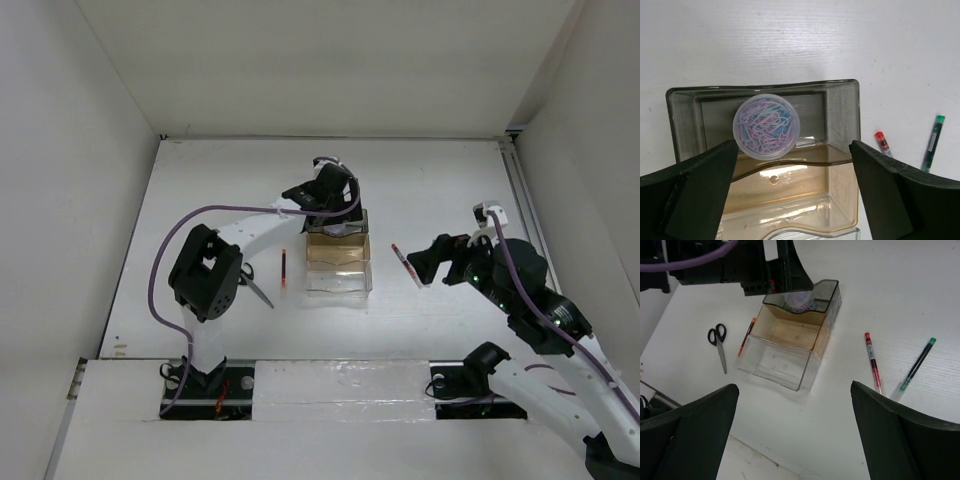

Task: Sort the stationery into containers
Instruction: Place the stationery in the storage box, then pick up the pen from the center of the board.

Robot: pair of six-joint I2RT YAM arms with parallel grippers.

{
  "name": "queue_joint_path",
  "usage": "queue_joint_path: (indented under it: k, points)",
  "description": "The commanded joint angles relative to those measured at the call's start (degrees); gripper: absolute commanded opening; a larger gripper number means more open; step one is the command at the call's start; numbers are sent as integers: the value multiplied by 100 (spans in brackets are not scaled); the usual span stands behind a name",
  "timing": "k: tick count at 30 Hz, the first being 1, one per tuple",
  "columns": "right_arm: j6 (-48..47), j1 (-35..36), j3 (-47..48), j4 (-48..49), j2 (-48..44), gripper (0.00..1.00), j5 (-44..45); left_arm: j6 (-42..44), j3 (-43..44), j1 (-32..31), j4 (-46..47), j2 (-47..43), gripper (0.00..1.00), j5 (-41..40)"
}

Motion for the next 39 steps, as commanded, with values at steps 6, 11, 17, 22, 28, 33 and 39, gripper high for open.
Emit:
queue_joint_path:
  k: [6, 11, 17, 22, 28, 33, 39]
  points:
    - [849, 26, -423, 613, 1230, 100, 161, 66, 241, -9, 145, -932, 100, -19]
    - [973, -97, -589, 1015, 1670, 100, 461, 66, 188, -62, -206, -1319, 100, -439]
    - [921, -510, -774, 1325, 2302, 100, 522, -285, -163, -62, -830, -2274, 100, -1555]
    - [789, -1106, -774, 1694, 3251, 98, 172, -523, -883, 236, -1024, -3295, 100, -1741]
    - [490, -1213, -379, 1975, 4464, 95, 346, -523, -990, 237, -1630, -4079, 100, -1917]
    - [437, -1213, -378, 2256, 5001, 86, 100, -523, -1121, 237, -1964, -4457, 100, -2110]
    - [437, -1213, -317, 2239, 5353, 80, 311, -523, -1245, 237, -2069, -4694, 100, -2172]
